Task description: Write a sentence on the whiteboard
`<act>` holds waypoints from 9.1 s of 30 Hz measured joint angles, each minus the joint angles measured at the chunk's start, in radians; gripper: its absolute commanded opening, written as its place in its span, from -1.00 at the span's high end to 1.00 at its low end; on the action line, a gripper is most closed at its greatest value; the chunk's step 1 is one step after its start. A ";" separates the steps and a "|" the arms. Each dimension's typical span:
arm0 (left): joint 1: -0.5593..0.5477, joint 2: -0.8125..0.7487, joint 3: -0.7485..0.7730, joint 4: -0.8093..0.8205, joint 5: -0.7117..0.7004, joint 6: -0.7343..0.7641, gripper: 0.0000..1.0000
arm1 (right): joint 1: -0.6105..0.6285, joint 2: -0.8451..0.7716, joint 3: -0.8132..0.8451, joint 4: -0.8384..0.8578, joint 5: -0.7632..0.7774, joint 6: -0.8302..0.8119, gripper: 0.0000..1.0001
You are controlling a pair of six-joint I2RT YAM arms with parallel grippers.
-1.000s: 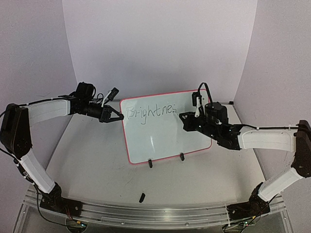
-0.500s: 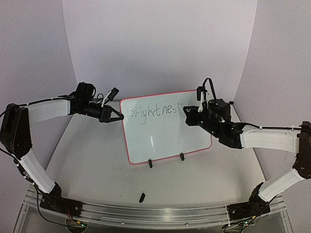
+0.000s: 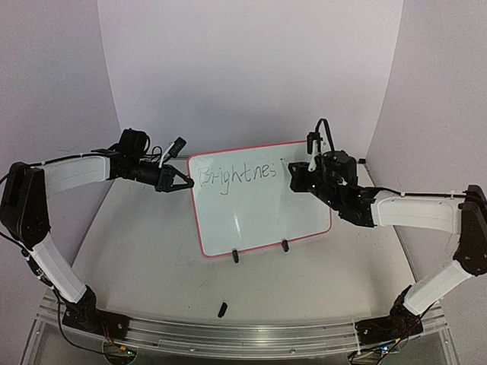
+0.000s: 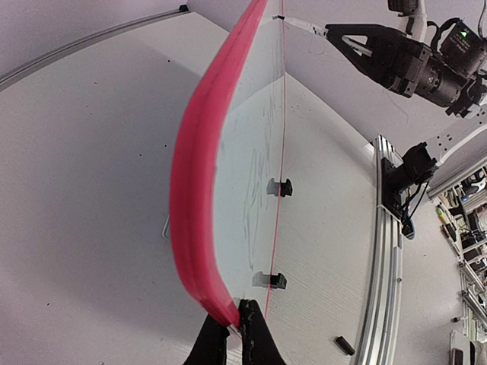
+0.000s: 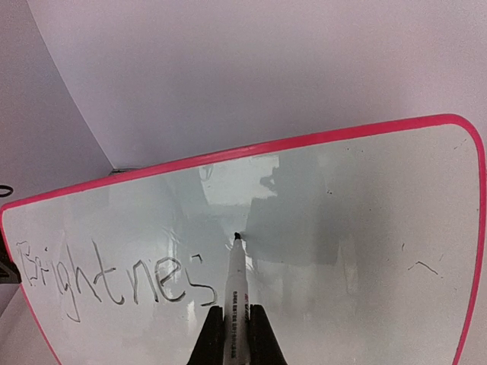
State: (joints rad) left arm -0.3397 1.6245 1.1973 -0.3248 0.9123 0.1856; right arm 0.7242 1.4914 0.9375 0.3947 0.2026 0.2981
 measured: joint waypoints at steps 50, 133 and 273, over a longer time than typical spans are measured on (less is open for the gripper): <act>0.000 0.000 0.000 0.000 -0.001 0.000 1.00 | 0.000 -0.037 -0.052 -0.082 -0.062 0.033 1.00; -0.009 0.000 0.007 -0.009 -0.011 0.003 1.00 | -0.167 -0.092 -0.117 0.012 -0.236 -0.009 1.00; -0.013 0.013 0.021 -0.016 -0.022 0.001 1.00 | -0.165 -0.078 -0.096 -0.020 -0.081 0.024 1.00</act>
State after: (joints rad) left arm -0.3527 1.6375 1.2179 -0.3408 0.8902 0.1865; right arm 0.5594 1.4138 0.8416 0.3746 0.1213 0.3217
